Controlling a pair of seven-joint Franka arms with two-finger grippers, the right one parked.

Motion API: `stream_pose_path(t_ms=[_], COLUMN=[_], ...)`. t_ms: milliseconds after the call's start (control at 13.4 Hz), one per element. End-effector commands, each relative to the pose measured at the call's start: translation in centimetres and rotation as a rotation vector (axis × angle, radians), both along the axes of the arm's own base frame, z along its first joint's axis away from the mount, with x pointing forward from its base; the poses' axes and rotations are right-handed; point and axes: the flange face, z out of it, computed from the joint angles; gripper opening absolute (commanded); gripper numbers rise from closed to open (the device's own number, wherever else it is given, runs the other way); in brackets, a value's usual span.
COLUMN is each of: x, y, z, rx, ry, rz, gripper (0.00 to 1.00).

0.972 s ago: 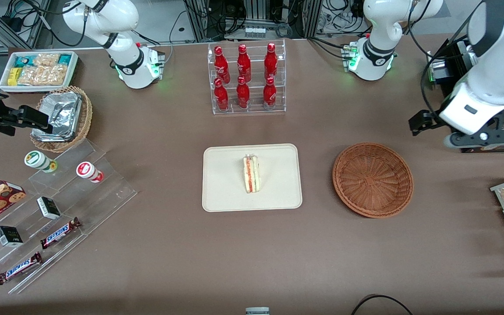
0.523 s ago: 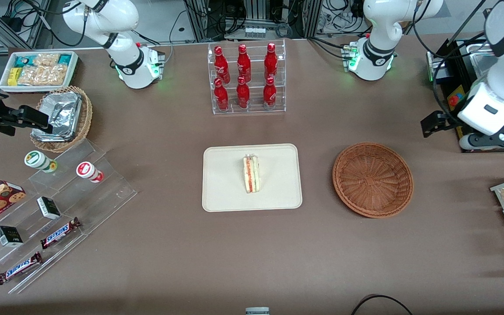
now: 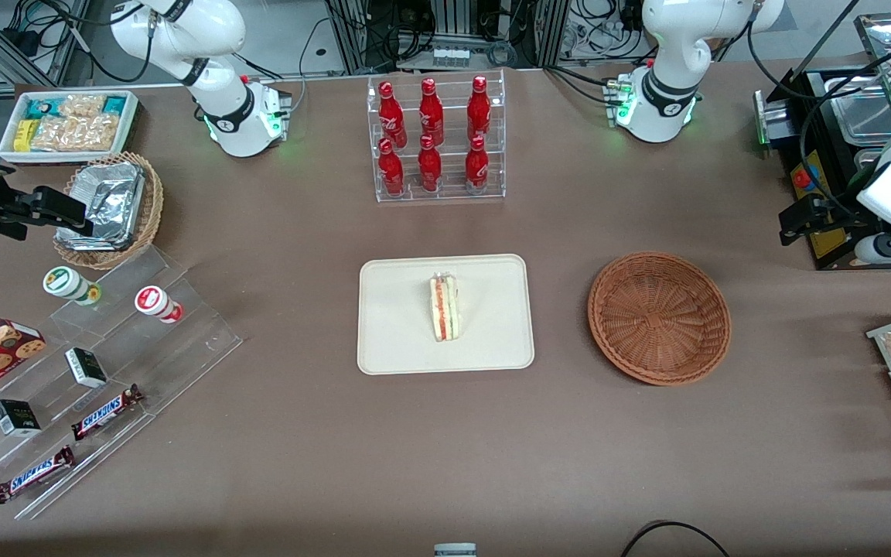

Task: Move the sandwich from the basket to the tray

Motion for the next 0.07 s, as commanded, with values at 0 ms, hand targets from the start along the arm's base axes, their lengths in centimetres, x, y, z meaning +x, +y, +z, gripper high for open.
stream_pose_path(t_ms=[0], x=[0.51], y=[-0.16], z=[0.57], rx=[-0.006], ry=[0.0], rz=[-0.012], gripper=[1.0])
